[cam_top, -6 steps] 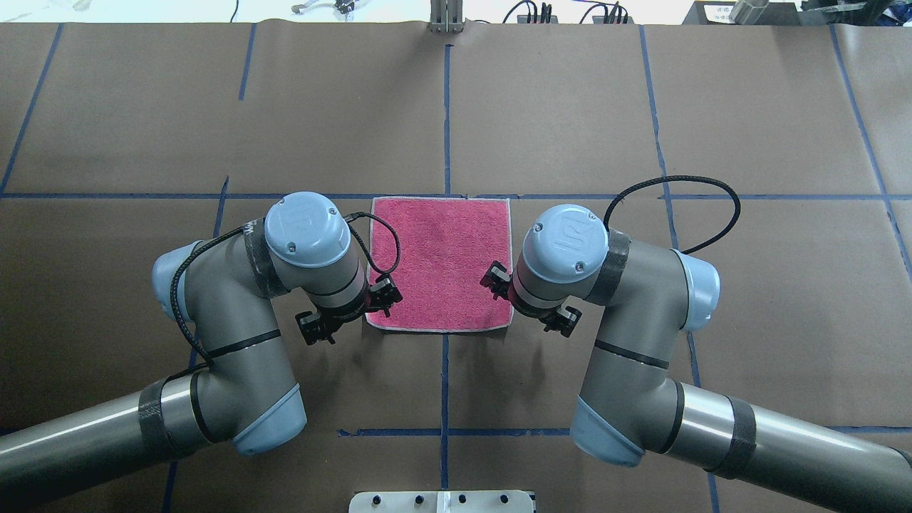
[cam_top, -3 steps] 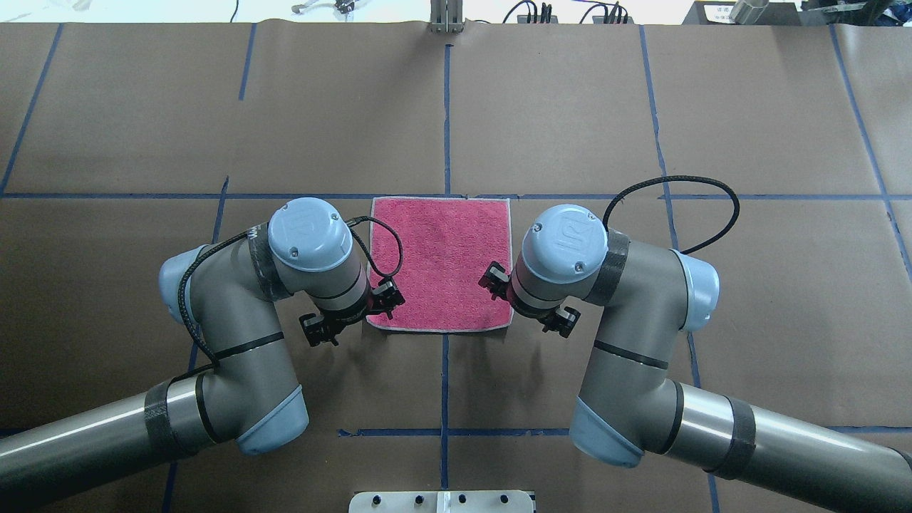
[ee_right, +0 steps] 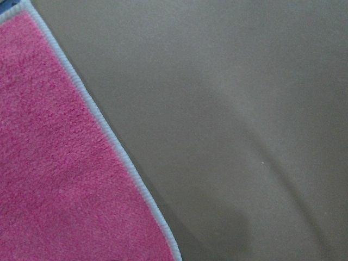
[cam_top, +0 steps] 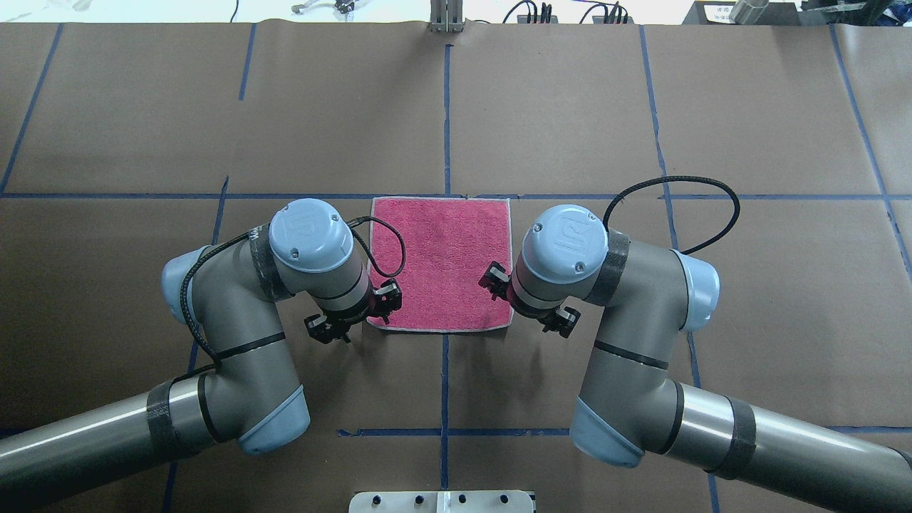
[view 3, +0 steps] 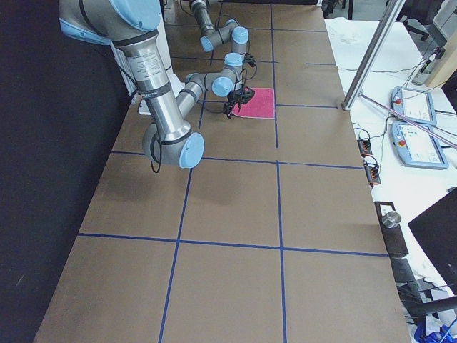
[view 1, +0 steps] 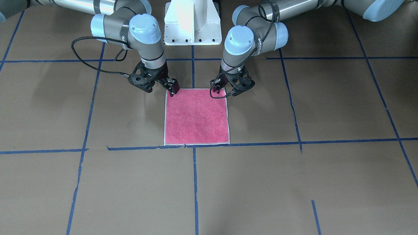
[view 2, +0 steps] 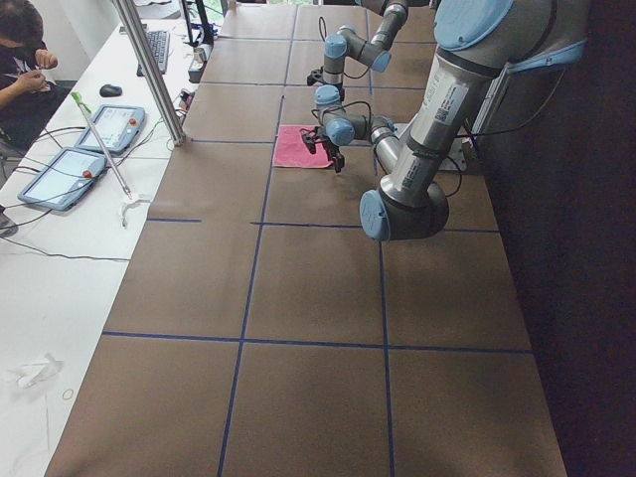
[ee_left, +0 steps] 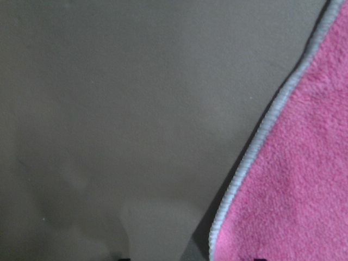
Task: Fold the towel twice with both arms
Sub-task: 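Lower both grippers onto the nearer towel corners and align them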
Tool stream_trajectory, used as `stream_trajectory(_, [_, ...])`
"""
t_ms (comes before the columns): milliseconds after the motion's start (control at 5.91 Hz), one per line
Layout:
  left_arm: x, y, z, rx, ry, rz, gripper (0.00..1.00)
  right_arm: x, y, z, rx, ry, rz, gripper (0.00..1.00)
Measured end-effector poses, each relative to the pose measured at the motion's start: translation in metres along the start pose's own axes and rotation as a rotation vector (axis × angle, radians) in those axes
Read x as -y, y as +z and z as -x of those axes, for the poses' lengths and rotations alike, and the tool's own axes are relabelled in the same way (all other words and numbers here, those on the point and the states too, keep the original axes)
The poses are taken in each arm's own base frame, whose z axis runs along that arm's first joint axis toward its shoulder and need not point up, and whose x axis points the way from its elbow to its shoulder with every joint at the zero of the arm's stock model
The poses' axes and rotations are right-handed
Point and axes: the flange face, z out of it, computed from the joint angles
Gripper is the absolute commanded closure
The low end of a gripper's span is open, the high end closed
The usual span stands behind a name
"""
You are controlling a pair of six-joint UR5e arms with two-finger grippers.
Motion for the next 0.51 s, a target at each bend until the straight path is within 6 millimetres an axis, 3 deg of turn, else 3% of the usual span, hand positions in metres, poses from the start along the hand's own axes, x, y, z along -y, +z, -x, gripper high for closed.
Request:
stream_trajectory(169, [-0.0005,-0.0018,-0.0004,-0.004,0.001,0.000,0.56,-0.0003,-0.0007,0.0005,0.001,0.000,0.000,0.00])
stream_trajectory(339, [-0.0009,-0.0025,-0.0006,-0.005,0.002,0.000,0.58,-0.0007,-0.0017,0.0009,0.004,-0.001,0.001,0.00])
stream_trajectory(508, [-0.0012,-0.0021,-0.0005,-0.004,0.002,0.001,0.68,-0.0011,-0.0027,0.0010,0.005,0.000,0.002,0.00])
